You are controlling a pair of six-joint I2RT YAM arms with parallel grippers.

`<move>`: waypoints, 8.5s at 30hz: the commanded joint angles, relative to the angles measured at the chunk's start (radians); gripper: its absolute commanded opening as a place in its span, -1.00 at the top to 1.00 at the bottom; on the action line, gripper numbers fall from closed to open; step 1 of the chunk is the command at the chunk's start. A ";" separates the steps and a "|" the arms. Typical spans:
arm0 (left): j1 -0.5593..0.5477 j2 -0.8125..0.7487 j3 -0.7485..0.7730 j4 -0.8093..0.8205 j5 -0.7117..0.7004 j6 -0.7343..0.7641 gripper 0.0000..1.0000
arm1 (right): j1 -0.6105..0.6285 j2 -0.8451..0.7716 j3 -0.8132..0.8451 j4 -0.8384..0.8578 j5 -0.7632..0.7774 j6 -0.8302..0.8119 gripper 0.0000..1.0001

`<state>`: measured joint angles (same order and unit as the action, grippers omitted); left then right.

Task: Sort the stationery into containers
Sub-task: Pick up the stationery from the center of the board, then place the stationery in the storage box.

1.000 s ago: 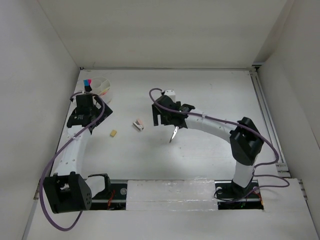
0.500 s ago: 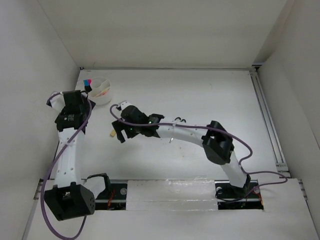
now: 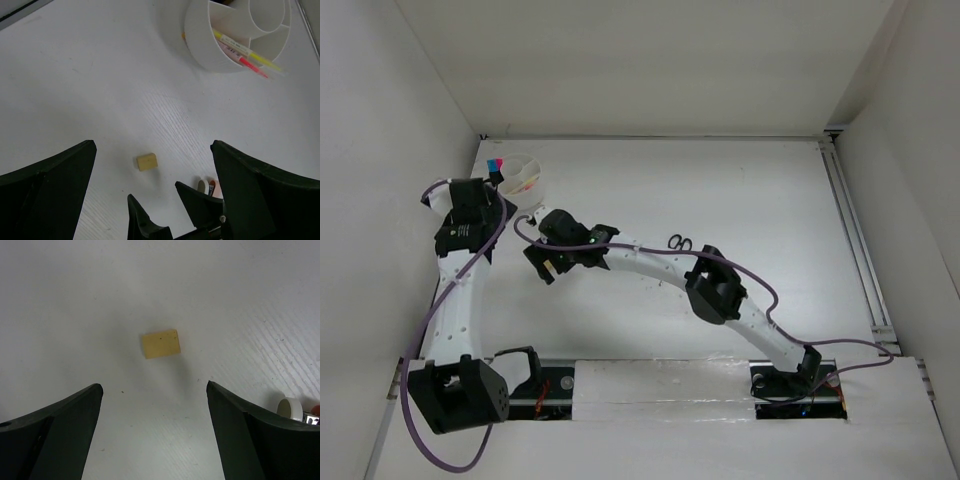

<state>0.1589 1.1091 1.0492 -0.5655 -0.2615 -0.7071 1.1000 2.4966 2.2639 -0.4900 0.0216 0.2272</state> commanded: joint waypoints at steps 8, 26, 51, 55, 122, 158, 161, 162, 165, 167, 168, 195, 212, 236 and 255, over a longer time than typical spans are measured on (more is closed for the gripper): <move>0.002 -0.101 -0.011 -0.013 0.016 0.012 -1.00 | -0.014 0.105 0.216 -0.071 -0.058 -0.086 -0.72; 0.002 -0.334 -0.101 0.125 0.268 0.052 -1.00 | -0.023 0.243 0.341 -0.105 -0.072 -0.095 -0.61; 0.002 -0.354 -0.072 0.076 0.262 0.063 -1.00 | 0.008 0.283 0.249 -0.044 -0.011 -0.124 -0.18; 0.002 -0.373 -0.060 0.056 0.223 0.023 -1.00 | 0.008 0.292 0.227 -0.035 -0.002 -0.124 0.18; -0.041 -0.181 -0.379 0.454 1.420 0.104 -0.08 | -0.058 -0.904 -0.951 0.616 -0.284 -0.313 1.00; -0.041 -0.140 -0.327 0.398 1.344 0.133 1.00 | 0.000 -0.854 -0.960 0.732 -0.038 -0.345 0.48; -0.041 -0.140 -0.327 0.398 1.335 0.143 1.00 | 0.000 -0.854 -0.960 0.732 -0.038 -0.345 -0.22; -0.041 -0.140 -0.327 0.398 1.335 0.133 1.00 | 0.000 -0.863 -0.960 0.732 -0.038 -0.345 -0.33; -0.041 -0.140 -0.327 0.408 1.335 0.133 1.00 | 0.000 -0.872 -0.969 0.732 -0.029 -0.345 -0.35; -0.041 -0.140 -0.327 0.408 1.335 0.124 1.00 | 0.000 -0.872 -0.978 0.732 -0.020 -0.345 -0.38; -0.041 -0.140 -0.327 0.408 1.335 0.124 1.00 | 0.000 -0.881 -0.978 0.732 -0.020 -0.345 -0.40; -0.073 0.490 0.579 0.248 0.248 -0.147 1.00 | 0.078 -1.217 -1.273 0.651 0.317 -0.066 -0.77; -0.096 1.028 1.160 -0.093 -0.007 -0.331 1.00 | 0.158 -1.185 -1.302 0.640 0.317 0.020 -0.77; -0.096 1.173 1.206 -0.077 -0.081 -0.305 1.00 | 0.187 -1.194 -1.357 0.640 0.317 0.047 -0.77; -0.087 1.203 1.229 -0.097 -0.134 -0.264 1.00 | 0.187 -1.194 -1.366 0.640 0.317 0.038 -0.77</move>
<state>0.0612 2.3154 2.2391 -0.6388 -0.3637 -0.9783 1.2778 1.3228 0.8944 0.1165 0.3260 0.2626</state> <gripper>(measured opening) 0.088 0.883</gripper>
